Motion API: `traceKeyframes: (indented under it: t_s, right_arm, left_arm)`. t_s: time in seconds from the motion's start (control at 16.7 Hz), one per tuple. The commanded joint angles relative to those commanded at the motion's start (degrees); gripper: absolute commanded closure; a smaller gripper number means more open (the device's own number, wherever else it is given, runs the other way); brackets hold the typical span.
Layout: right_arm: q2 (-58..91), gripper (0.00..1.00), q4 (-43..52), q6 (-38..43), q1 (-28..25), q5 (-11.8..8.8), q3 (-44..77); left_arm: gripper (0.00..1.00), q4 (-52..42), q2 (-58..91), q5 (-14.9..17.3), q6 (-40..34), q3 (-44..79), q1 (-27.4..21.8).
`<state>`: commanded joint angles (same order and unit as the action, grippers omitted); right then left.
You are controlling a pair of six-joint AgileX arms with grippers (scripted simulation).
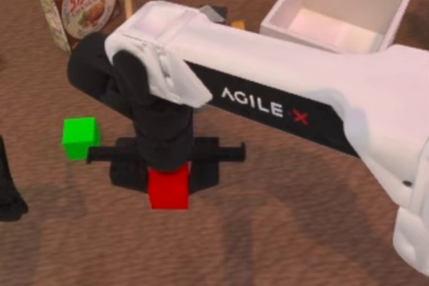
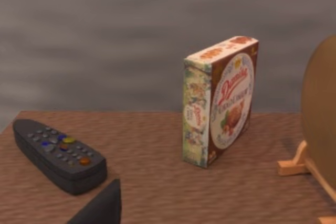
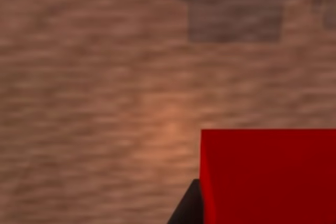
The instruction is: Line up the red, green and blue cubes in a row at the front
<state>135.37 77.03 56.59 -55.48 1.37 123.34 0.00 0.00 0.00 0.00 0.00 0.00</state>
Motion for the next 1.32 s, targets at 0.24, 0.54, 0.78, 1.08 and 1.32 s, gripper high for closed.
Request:
traceKeyframes:
  t_s: [0.24, 0.54, 0.78, 1.08, 1.32]
  right_arm:
    - [0.04, 1.0, -2.54, -0.03, 0.17, -0.06, -2.32]
    - [1.83, 1.0, -12.98, 0.04, 0.07, 0.0, -10.87]
    - [2.19, 1.0, -14.28, 0.04, -0.02, 0.03, -12.09]
    - [2.19, 0.7, -14.28, 0.04, -0.02, 0.03, -12.09]
    - [2.19, 0.4, -14.28, 0.04, -0.02, 0.03, -12.09]
  left_arm:
    - [0.0, 0.0, 0.0, 0.0, 0.0, 0.0, 0.0]
    - [0.0, 0.0, 0.0, 0.0, 0.0, 0.0, 0.0]
    - [0.0, 0.0, 0.0, 0.0, 0.0, 0.0, 0.0]
    - [0.0, 0.0, 0.0, 0.0, 0.0, 0.0, 0.0]
    - [0.0, 0.0, 0.0, 0.0, 0.0, 0.0, 0.0]
